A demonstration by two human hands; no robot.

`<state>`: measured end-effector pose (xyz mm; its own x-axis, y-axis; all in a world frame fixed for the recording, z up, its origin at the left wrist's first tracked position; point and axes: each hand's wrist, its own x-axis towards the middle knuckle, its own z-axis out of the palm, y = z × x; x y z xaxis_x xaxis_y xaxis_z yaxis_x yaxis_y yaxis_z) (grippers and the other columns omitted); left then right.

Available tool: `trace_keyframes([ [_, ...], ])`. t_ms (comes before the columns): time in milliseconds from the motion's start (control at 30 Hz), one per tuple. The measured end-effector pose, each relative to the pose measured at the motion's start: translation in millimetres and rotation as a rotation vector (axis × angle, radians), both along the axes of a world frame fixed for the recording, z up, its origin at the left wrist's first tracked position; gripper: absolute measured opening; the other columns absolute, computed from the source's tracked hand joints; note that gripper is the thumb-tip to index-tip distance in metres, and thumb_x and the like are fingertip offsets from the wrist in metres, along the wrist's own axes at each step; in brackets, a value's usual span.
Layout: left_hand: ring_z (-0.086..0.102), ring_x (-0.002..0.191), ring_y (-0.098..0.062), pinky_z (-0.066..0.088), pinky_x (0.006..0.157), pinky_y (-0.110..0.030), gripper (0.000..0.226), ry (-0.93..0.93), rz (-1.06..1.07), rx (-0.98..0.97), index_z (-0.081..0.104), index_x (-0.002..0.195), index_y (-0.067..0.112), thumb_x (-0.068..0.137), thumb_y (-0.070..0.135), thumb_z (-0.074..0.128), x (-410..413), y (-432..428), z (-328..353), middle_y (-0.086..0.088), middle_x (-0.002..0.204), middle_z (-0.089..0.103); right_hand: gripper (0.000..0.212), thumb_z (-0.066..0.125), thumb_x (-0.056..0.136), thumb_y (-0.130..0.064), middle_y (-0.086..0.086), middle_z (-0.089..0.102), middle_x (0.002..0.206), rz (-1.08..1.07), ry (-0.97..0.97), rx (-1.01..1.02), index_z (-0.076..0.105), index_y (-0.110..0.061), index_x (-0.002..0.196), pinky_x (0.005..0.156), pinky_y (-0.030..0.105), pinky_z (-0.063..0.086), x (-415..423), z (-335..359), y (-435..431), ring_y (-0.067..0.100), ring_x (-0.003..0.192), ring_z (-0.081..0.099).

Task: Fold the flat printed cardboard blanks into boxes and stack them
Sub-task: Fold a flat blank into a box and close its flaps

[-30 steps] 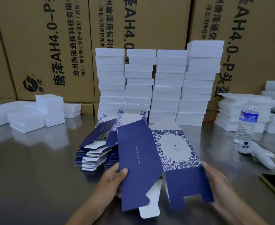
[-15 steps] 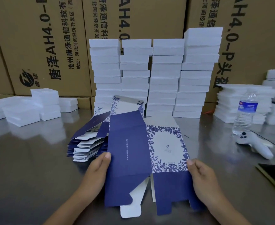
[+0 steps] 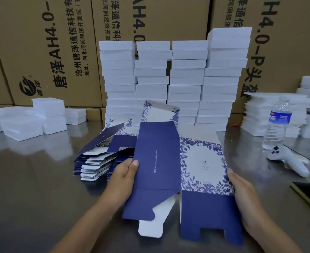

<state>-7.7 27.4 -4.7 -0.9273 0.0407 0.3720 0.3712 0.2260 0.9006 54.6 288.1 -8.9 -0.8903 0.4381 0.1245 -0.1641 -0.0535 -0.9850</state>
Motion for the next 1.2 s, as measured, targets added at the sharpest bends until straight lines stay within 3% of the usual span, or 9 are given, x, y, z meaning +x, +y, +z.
trace_keyframes([
  [100, 0.053, 0.068, -0.02, 0.041, 0.066, -0.031, 0.039, 0.029, 0.015, -0.039, 0.055, 0.082, -0.007, 0.1, 0.026, 0.042, -3, -12, -5, -0.024, 0.081, 0.06, 0.034, 0.045, 0.098, -0.018, 0.023, 0.068, 0.094, -0.032, 0.036, 0.245, 0.065, 0.006, 0.087, 0.074, 0.028, 0.043, -1, -2, -2, 0.035, 0.084, 0.064],
  [200, 0.055, 0.071, -0.019, 0.042, 0.07, -0.035, 0.038, -0.025, 0.003, 0.087, 0.059, 0.084, -0.002, 0.098, 0.029, 0.045, -3, -16, -7, -0.024, 0.086, 0.064, 0.033, 0.044, 0.098, -0.014, 0.022, 0.069, 0.09, -0.048, 0.086, 0.33, 0.066, 0.004, 0.083, 0.06, 0.017, 0.043, -1, -4, -5, 0.014, 0.068, 0.061],
  [400, 0.053, 0.074, -0.019, 0.041, 0.07, -0.033, 0.04, 0.017, 0.089, 0.066, 0.057, 0.086, -0.007, 0.101, 0.024, 0.038, -2, -9, -8, -0.023, 0.086, 0.063, 0.037, 0.044, 0.098, -0.015, 0.038, 0.058, 0.093, -0.04, 0.109, 0.374, 0.057, 0.017, 0.086, 0.066, 0.03, 0.036, -3, -6, -7, 0.025, 0.068, 0.052],
  [567, 0.047, 0.067, -0.021, 0.038, 0.063, -0.035, 0.039, 0.074, 0.126, -0.044, 0.052, 0.079, -0.013, 0.101, 0.016, 0.038, -3, -14, -7, -0.026, 0.076, 0.057, 0.031, 0.049, 0.096, -0.02, 0.019, 0.069, 0.08, 0.085, 0.034, 0.234, 0.065, 0.003, 0.081, 0.061, 0.021, 0.044, 1, -5, -7, 0.013, 0.068, 0.059],
  [733, 0.047, 0.062, -0.014, 0.038, 0.059, -0.026, 0.037, 0.071, 0.099, -0.049, 0.055, 0.075, -0.006, 0.101, 0.016, 0.039, 0, -14, -8, -0.007, 0.068, 0.057, 0.051, 0.049, 0.094, -0.035, 0.027, 0.066, 0.091, 0.083, -0.002, 0.26, 0.051, 0.016, 0.096, 0.077, 0.028, 0.047, 2, -6, -5, 0.019, 0.073, 0.061],
  [867, 0.049, 0.063, -0.013, 0.04, 0.059, -0.022, 0.037, 0.067, 0.064, -0.01, 0.058, 0.077, -0.004, 0.101, 0.018, 0.04, 2, -13, -8, -0.011, 0.069, 0.059, 0.041, 0.044, 0.098, -0.028, 0.007, 0.06, 0.073, 0.023, 0.006, 0.288, 0.061, 0.007, 0.085, 0.053, 0.012, 0.04, 1, -5, -2, 0.004, 0.057, 0.047],
  [1033, 0.057, 0.076, -0.018, 0.043, 0.072, -0.034, 0.035, -0.062, -0.002, 0.164, 0.064, 0.085, 0.004, 0.101, 0.026, 0.041, 3, -12, -9, -0.007, 0.082, 0.066, 0.044, 0.044, 0.098, -0.028, 0.031, 0.061, 0.079, 0.028, 0.041, 0.321, 0.056, 0.014, 0.093, 0.062, 0.024, 0.038, 5, -2, -5, 0.012, 0.066, 0.048],
  [1100, 0.061, 0.077, -0.012, 0.046, 0.075, -0.031, 0.035, -0.102, 0.017, 0.182, 0.067, 0.086, 0.015, 0.1, 0.033, 0.041, 2, -14, -9, 0.003, 0.085, 0.069, 0.043, 0.043, 0.098, -0.028, 0.034, 0.059, 0.098, 0.047, 0.043, 0.346, 0.057, 0.013, 0.094, 0.07, 0.036, 0.045, 6, -1, -8, 0.031, 0.076, 0.064],
  [1200, 0.055, 0.073, -0.014, 0.043, 0.069, -0.033, 0.037, -0.052, 0.059, 0.133, 0.059, 0.09, 0.003, 0.101, 0.033, 0.04, 1, -18, -7, -0.001, 0.08, 0.063, 0.048, 0.044, 0.098, -0.029, 0.041, 0.051, 0.102, 0.079, 0.03, 0.327, 0.052, 0.018, 0.094, 0.072, 0.037, 0.04, 5, -2, -12, 0.056, 0.086, 0.056],
])
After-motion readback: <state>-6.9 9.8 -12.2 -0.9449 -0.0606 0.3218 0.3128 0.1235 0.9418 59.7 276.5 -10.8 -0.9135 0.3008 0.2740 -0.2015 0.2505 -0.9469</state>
